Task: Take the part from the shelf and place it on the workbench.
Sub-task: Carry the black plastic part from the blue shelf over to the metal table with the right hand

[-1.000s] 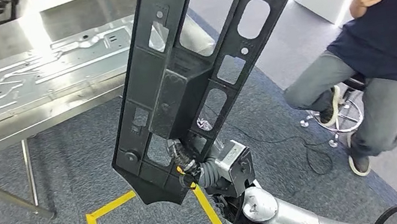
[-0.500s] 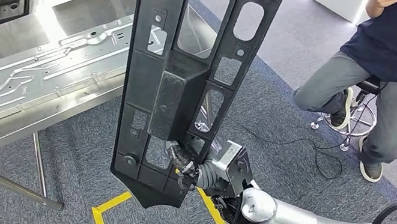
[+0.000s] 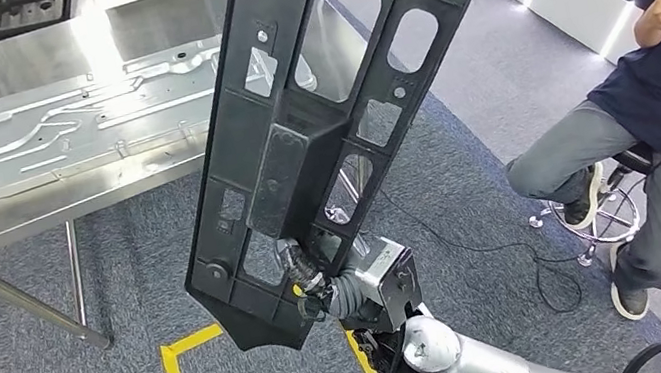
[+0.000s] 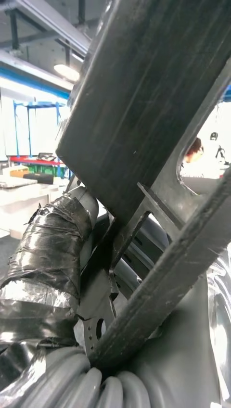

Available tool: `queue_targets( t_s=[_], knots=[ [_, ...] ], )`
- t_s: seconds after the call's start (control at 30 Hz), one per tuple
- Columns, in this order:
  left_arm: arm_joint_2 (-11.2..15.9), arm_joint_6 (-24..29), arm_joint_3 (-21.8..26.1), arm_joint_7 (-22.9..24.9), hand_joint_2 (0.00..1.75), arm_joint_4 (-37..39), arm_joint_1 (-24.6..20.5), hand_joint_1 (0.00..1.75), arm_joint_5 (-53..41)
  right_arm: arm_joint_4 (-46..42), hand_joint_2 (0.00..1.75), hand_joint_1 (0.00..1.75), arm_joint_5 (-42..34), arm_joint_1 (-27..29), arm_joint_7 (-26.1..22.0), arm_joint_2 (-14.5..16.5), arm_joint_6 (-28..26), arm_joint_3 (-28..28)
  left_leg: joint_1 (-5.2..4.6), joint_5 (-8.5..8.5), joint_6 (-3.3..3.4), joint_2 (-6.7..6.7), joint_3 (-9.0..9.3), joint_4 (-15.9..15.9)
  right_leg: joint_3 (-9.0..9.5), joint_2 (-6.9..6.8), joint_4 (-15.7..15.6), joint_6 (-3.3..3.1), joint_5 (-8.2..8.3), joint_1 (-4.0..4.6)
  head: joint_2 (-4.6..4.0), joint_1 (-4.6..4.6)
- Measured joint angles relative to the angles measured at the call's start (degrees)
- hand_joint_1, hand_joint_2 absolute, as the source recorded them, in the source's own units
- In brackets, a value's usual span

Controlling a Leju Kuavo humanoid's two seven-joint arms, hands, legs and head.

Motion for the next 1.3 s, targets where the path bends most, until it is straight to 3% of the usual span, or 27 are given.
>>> queue_targets(
  t_s=[0.07,0.2,0.23,0.3,0.33,0.37,0.4,0.47,0.5,0.53,0.6,0.7,0.77,0.83,0.87,0.9,0.97,1.03,1.07,1.2,1.23,1.3],
  knots=[
    [0.0,0.1,0.0,-0.1,1.75,0.0,-0.1,0.0,0.1,0.1,1.75,1.75,0.0,0.0,0.0,0.0,0.1,0.0,-0.18,-0.56,-0.68,-0.15,-0.07,0.2,1.35,0.11,-3.1,-0.44,0.47,0.17,0.0,-0.02],
    [0.0,0.3,0.0,-0.1,1.75,0.0,-0.1,0.0,0.1,0.1,1.75,1.75,-0.3,0.0,0.0,0.0,0.2,0.1,-0.09,-1.85,-1.96,0.03,-0.46,1.7,2.15,0.08,-3.9,-1.61,0.01,-0.06,0.0,-0.09],
    [0.1,0.3,0.0,-0.1,1.75,0.0,-0.1,0.0,0.1,0.1,1.75,1.75,-0.3,0.0,0.0,0.0,0.2,0.1,0.02,-2.94,-2.3,0.16,-1.59,4.0,2.58,-0.02,-4.1,-1.93,-0.15,-0.18,0.0,-0.15],
    [0.1,0.3,0.0,-0.1,1.75,0.0,-0.1,0.0,0.1,0.1,1.75,1.75,-0.4,0.0,0.0,0.0,0.3,0.1,0.26,-5.56,-2.81,0.4,-5.78,11.4,3.22,-0.21,-4.2,-2.36,-0.67,-0.1,0.0,-0.23],
    [0.0,0.3,0.0,-0.1,1.75,0.0,0.0,0.0,0.1,0.1,1.75,1.75,-0.4,0.0,0.0,0.0,0.3,0.1,0.37,-6.11,-2.97,0.46,-7.94,14.6,3.52,-0.23,-4.2,-2.44,-0.97,-0.06,0.0,-0.23],
    [0.0,0.3,0.0,-0.1,1.75,0.0,0.1,0.0,0.1,0.1,1.75,1.75,-0.4,0.0,0.0,0.0,0.3,0.1,0.45,-5.62,-3.06,0.51,-9.37,16.1,3.91,-0.2,-4.2,-2.46,-1.31,-0.03,0.0,-0.23],
    [0.0,0.3,0.0,-0.1,1.75,0.0,0.1,0.0,0.1,0.2,1.75,1.75,-0.4,0.0,0.0,0.0,0.3,0.1,0.5,-3.93,-3.08,0.54,-9.74,15.4,4.39,-0.13,-4.1,-2.42,-1.68,-0.03,0.0,-0.23],
    [0.1,0.3,0.0,-0.1,1.75,0.0,0.2,0.0,0.1,0.2,1.75,1.75,-0.4,0.0,0.0,0.0,0.3,0.1,0.53,1.27,-2.83,0.59,-7.83,9.0,5.58,-0.02,-4.1,-2.21,-2.54,-0.05,0.0,-0.22],
    [0.1,0.3,0.0,-0.1,1.75,0.0,0.2,0.0,0.1,0.2,1.75,1.75,-0.4,0.0,0.0,0.0,0.3,0.1,0.35,3.12,-2.55,0.61,-6.57,5.7,6.01,0.0,-4.1,-2.0,-2.93,0.03,0.0,-0.24],
    [0.1,0.3,-0.1,-0.1,1.75,0.0,0.1,0.0,0.1,0.2,1.75,1.75,-0.4,-0.1,-0.1,0.0,0.3,0.2,0.16,3.88,-2.18,0.64,-5.49,3.1,6.2,0.01,-4.2,-1.72,-3.22,0.06,0.0,-0.25],
    [0.2,0.3,-0.1,-0.1,1.75,0.0,0.0,0.0,0.2,0.3,1.75,1.75,-0.4,-0.1,-0.1,0.0,0.3,0.2,-0.28,3.34,-1.5,0.63,-4.74,1.5,6.11,-0.01,-4.3,-1.12,-3.46,0.11,0.0,-0.27],
    [0.2,0.3,-0.1,-0.1,1.75,0.0,0.1,0.0,0.3,0.2,1.75,1.75,-0.4,-0.2,-0.1,0.0,0.3,0.2,0.01,2.85,-0.59,0.55,-3.67,0.2,6.04,-0.11,-3.7,-0.22,-4.27,0.06,0.0,-0.13],
    [0.2,0.3,-0.1,-0.1,1.75,0.0,0.1,0.0,0.3,0.2,1.75,1.75,-0.3,-0.3,-0.2,0.0,0.2,0.2,0.27,2.51,0.12,0.55,-2.5,-0.5,3.3,-0.03,1.6,0.06,-6.28,0.0,0.0,-0.02],
    [0.2,0.3,-0.1,-0.1,1.75,0.0,0.0,0.0,0.4,0.3,1.75,1.75,-0.3,-0.2,-0.3,0.0,0.1,0.2,0.24,1.88,0.55,0.55,-1.8,-0.5,-1.62,0.01,9.2,0.27,-8.24,-0.02,0.0,0.01],
    [0.2,0.2,-0.1,-0.1,1.75,0.0,0.0,0.0,0.4,0.3,1.75,1.75,-0.3,-0.1,-0.3,0.0,0.1,0.2,0.22,1.52,0.6,0.52,-1.4,-0.5,-3.49,0.0,11.4,0.38,-8.05,-0.06,0.0,0.01],
    [0.2,0.2,-0.1,-0.1,1.75,0.0,0.0,0.0,0.4,0.4,1.75,1.75,-0.3,0.0,-0.3,0.0,0.0,0.2,0.23,1.11,0.57,0.48,-0.91,-0.5,-4.34,0.0,11.4,0.46,-6.74,-0.12,0.0,0.01],
    [0.2,0.1,-0.1,0.0,1.75,0.0,0.1,0.0,0.5,0.5,1.75,1.75,0.0,0.0,-0.2,-0.1,-0.3,0.2,0.27,0.1,0.29,0.33,0.16,-0.2,-2.93,-0.02,5.4,0.49,-1.68,-0.3,0.0,0.02],
    [0.2,-0.1,-0.1,0.1,1.75,0.0,0.0,0.0,0.5,0.5,1.75,1.75,0.6,-0.1,-0.2,-0.1,-0.7,0.2,0.09,-0.95,-0.38,0.16,0.54,0.4,-0.55,0.03,-0.7,0.23,1.11,-0.26,0.0,0.01],
    [0.2,-0.1,-0.1,0.2,1.75,0.0,-0.1,0.0,0.5,0.5,1.75,1.75,1.0,-0.1,-0.2,-0.1,-0.9,0.2,0.02,-1.29,-0.76,0.11,0.5,0.7,0.04,0.08,-2.1,0.0,1.2,-0.17,0.0,0.0],
    [0.2,-0.3,-0.1,0.3,1.75,0.0,-0.2,0.0,0.4,0.6,1.75,1.75,1.6,-0.1,0.1,-0.1,-1.5,0.2,0.13,-2.23,-1.99,0.2,0.43,1.2,0.88,0.26,-3.0,-1.36,0.31,-0.12,0.0,-0.03],
    [0.3,-0.3,-0.1,0.3,1.75,0.0,-0.3,0.0,0.4,0.5,1.75,1.75,1.6,-0.2,0.1,-0.1,-1.5,0.2,0.19,-3.08,-2.3,0.3,-0.32,2.8,1.3,0.19,-3.2,-1.73,0.15,-0.24,0.0,-0.04],
    [0.3,-0.4,-0.2,0.3,1.75,0.0,-0.3,0.0,0.3,0.5,1.75,1.75,1.6,-0.3,0.0,-0.1,-1.5,0.2,0.35,-5.49,-2.79,0.49,-3.86,9.4,2.07,0.02,-3.5,-2.26,-0.28,-0.3,0.0,-0.1]
  ],
)
